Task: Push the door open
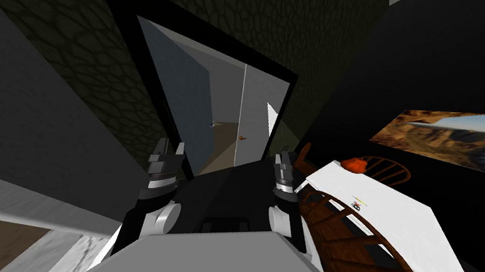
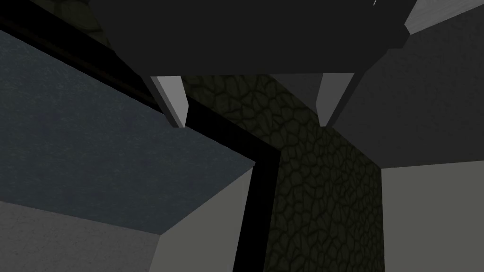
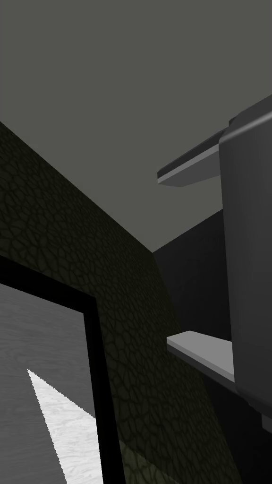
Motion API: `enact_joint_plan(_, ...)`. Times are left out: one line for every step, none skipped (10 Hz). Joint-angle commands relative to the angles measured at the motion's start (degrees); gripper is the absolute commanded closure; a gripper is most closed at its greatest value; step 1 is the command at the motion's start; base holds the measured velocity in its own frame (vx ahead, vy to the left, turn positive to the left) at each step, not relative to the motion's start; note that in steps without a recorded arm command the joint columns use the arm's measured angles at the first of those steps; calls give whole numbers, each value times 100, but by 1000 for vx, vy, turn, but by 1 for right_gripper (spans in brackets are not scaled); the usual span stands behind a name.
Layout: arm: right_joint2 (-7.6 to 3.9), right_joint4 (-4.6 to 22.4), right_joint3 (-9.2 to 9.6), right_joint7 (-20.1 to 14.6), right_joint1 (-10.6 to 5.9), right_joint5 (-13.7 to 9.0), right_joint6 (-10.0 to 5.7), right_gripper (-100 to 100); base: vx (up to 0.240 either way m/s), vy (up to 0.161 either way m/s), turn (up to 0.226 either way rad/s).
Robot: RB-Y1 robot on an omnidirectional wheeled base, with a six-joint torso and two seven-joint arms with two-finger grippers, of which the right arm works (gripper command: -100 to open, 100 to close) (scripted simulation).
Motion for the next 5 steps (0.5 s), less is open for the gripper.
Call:
enact_joint_plan(-52, 225, 17, -12, -90, -16, -41, -100, 74, -15, 38)
enact_joint_plan(-68, 303, 23, -16, -121, -21, -55, -100, 135, -5, 39)
enact_joint_plan(-100, 458, 34, -24, -182, -32, -83, -100, 161, -30, 22)
enact_joint_plan(-119, 564, 42, -29, -225, -39, -103, -100, 155, -34, 31)
enact_joint_plan(-138, 676, 51, -35, -269, -47, -123, -100, 108, -23, 33)
